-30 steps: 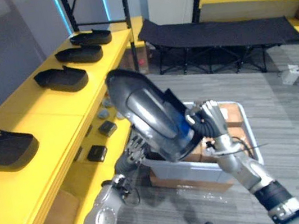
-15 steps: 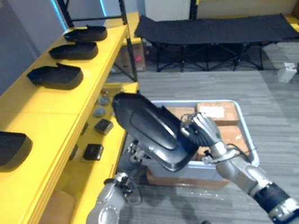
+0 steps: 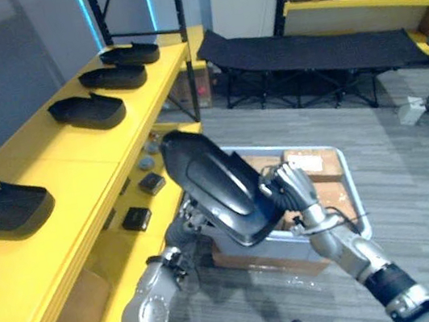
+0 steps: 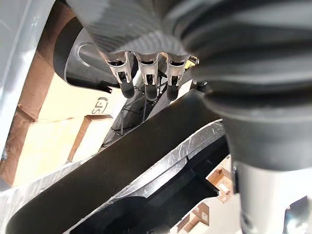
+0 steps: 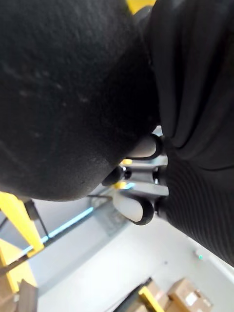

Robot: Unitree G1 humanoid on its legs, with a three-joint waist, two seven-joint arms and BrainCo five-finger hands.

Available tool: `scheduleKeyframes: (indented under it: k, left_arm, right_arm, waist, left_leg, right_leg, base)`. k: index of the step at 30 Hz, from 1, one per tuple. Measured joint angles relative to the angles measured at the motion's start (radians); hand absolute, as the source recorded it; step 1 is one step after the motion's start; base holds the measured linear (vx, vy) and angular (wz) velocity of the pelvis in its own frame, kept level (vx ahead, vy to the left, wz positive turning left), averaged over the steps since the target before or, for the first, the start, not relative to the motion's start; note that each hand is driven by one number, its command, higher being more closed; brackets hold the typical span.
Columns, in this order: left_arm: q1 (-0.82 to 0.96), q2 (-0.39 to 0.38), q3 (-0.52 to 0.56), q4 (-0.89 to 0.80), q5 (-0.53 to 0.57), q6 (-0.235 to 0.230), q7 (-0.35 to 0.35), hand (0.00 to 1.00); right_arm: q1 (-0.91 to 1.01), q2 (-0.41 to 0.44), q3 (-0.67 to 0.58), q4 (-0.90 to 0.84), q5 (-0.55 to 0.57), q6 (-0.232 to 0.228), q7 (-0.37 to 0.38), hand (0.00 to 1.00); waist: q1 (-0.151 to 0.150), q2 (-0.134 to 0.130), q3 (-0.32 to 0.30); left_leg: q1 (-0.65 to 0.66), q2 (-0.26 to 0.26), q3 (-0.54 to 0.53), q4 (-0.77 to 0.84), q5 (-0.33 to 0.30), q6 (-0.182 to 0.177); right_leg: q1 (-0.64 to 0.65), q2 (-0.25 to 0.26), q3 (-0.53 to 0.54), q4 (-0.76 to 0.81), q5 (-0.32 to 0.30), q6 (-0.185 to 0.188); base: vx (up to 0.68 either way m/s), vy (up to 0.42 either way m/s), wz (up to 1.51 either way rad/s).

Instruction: Walk over and take plastic housings, then place them on the shelf

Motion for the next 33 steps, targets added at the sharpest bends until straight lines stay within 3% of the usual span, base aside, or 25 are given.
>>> scheduleKeyframes:
  k: [7, 15, 16, 22, 27, 33]
  left_arm:
    - [0.0, -0.006, -0.056, 0.005, 0.017, 0.017, 0.068, 0.0]
    - [-0.002, -0.017, -0.051, 0.075, 0.018, 0.017, 0.099, 0.0]
    - [-0.002, -0.017, -0.052, 0.075, 0.018, 0.017, 0.106, 1.0]
    - [-0.002, -0.017, -0.051, 0.076, 0.018, 0.004, 0.152, 1.0]
    - [-0.004, -0.019, -0.036, 0.088, 0.048, -0.091, 0.19, 1.0]
    - [-0.007, -0.02, -0.008, 0.088, 0.058, -0.139, 0.203, 1.0]
  right_arm:
    - [-0.002, 0.045, 0.073, 0.0, 0.011, -0.005, 0.0, 1.0]
    - [-0.017, 0.07, 0.13, 0.0, 0.028, -0.021, 0.023, 1.0]
    - [-0.021, 0.073, 0.14, 0.0, 0.029, -0.021, 0.024, 1.0]
    - [-0.033, 0.076, 0.177, 0.0, 0.049, -0.022, 0.023, 1.0]
    - [-0.031, 0.083, 0.214, 0.0, 0.07, -0.022, 0.021, 1.0]
    - [-0.028, 0.13, 0.245, -0.018, 0.093, -0.042, -0.008, 1.0]
  waist:
    - [0.004, 0.0, 0.0]
    - [0.008, -0.012, 0.012]
    - [0.008, -0.012, 0.016]
    - [0.007, -0.006, 0.025]
    - [0.006, -0.005, 0.025]
    - [0.003, -0.006, 0.025]
  left_leg:
    - [0.009, -0.013, 0.0, -0.001, 0.0, 0.002]
    - [-0.003, -0.017, 0.002, 0.02, -0.01, 0.015]
    - [-0.003, -0.017, 0.002, 0.021, -0.01, 0.015]
    - [-0.004, -0.01, 0.002, 0.024, -0.01, 0.011]
    - [-0.003, -0.002, -0.001, 0.022, -0.012, 0.007]
    - [0.0, -0.006, -0.001, 0.019, -0.011, 0.008]
  right_leg:
    - [0.003, -0.008, 0.002, 0.0, 0.021, 0.01]
    - [0.004, -0.017, 0.01, 0.0, 0.022, 0.008]
    - [0.004, -0.017, 0.01, 0.0, 0.018, 0.003]
    - [0.003, -0.01, 0.007, 0.0, 0.009, -0.006]
    - [0.003, -0.003, 0.002, 0.0, 0.016, 0.001]
    - [0.002, -0.006, 0.003, 0.0, 0.021, 0.005]
  base:
    - [0.05, 0.028, 0.02]
    - [-0.04, -0.001, -0.01]
    - [-0.04, -0.018, -0.01]
    - [-0.01, -0.003, 0.0]
    - [0.02, 0.0, 0.01]
    - [0.01, 0.001, 0.0]
